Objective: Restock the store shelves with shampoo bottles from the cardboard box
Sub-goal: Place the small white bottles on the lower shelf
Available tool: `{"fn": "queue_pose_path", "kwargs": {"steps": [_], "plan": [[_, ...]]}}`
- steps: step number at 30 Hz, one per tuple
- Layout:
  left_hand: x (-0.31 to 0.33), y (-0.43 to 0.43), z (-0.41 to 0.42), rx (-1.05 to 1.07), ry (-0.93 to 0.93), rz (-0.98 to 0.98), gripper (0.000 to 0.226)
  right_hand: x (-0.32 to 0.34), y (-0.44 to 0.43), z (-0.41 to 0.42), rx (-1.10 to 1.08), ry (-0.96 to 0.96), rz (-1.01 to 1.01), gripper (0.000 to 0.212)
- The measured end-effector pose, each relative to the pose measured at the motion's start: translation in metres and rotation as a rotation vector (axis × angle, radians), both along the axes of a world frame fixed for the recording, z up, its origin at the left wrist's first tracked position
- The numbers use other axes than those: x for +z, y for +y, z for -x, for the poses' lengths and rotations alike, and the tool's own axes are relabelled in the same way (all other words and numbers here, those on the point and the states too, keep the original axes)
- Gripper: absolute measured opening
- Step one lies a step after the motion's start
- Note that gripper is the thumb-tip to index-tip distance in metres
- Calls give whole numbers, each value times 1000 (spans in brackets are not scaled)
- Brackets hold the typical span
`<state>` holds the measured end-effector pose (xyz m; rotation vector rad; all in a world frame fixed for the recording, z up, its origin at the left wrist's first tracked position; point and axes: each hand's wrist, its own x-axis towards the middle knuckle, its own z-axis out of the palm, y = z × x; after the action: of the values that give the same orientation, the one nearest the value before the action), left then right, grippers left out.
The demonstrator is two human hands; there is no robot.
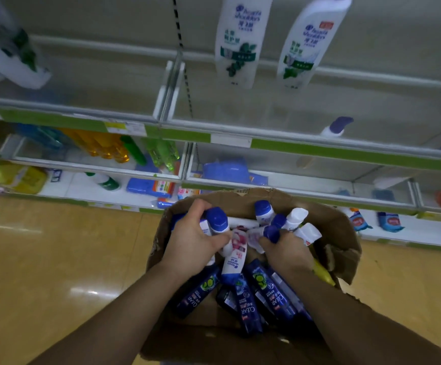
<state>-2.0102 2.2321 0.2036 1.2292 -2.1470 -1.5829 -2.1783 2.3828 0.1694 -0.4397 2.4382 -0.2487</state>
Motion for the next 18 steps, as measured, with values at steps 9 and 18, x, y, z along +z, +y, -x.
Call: {"fn": "queue_pose_path", "kwargs": {"steps": [9, 18], "plan": [[136, -11, 22, -10, 191, 95, 56, 186, 22, 14, 99, 36, 452, 29], [300, -28, 29, -74, 533, 128, 43, 392, -8, 12, 180, 184, 857, 45]]}}
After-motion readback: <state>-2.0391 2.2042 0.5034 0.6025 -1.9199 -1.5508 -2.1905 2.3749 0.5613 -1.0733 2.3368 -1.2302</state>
